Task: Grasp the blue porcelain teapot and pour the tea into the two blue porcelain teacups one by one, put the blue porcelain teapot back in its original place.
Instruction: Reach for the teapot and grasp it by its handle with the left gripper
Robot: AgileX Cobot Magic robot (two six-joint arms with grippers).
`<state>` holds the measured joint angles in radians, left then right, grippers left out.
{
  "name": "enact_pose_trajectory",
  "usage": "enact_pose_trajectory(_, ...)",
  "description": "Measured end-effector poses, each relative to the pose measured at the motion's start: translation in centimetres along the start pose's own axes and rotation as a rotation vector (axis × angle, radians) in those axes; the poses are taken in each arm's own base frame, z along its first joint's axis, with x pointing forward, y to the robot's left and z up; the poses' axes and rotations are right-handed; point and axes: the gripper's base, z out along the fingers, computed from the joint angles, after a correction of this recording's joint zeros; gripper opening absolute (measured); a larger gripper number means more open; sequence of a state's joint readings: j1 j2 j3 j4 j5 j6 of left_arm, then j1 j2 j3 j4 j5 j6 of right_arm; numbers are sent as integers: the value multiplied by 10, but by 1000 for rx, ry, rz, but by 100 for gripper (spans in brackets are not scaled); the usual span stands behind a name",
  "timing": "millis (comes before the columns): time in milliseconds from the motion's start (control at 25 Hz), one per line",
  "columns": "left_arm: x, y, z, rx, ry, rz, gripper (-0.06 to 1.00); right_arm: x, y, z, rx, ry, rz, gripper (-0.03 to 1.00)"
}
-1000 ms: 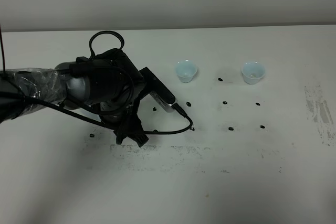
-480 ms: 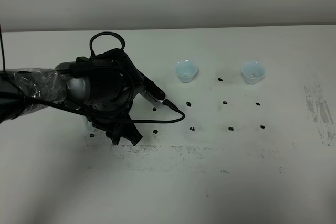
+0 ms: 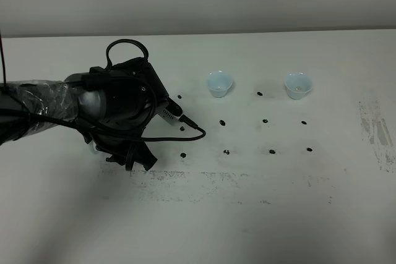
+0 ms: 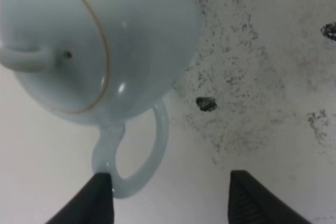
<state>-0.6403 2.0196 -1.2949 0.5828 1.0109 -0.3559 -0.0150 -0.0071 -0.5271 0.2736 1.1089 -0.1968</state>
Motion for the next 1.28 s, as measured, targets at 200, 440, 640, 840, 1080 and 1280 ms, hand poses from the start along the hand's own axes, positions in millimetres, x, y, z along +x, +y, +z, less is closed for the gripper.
enact_pose_trajectory(200, 1, -4, -1, 40, 15, -10, 50, 0, 0, 0, 0, 0, 0, 24)
enact_pose_trajectory(440, -3, -25, -8, 136, -58, 162, 45, 0, 0, 0, 0, 0, 0, 24)
enact_pose_trajectory(640, -4, -28, -9, 156, -86, 280, 41, 0, 0, 0, 0, 0, 0, 24)
enact_pose_trajectory(840, -5, -21, -7, 92, -89, 329, 41, 0, 0, 0, 0, 0, 0, 24)
enact_pose_trajectory(1080, -7, -16, -6, 54, -104, 417, 41, 0, 0, 0, 0, 0, 0, 24)
enact_pose_trajectory(1280, -6, -13, -4, 50, -84, 453, 39, 0, 0, 0, 0, 0, 0, 24)
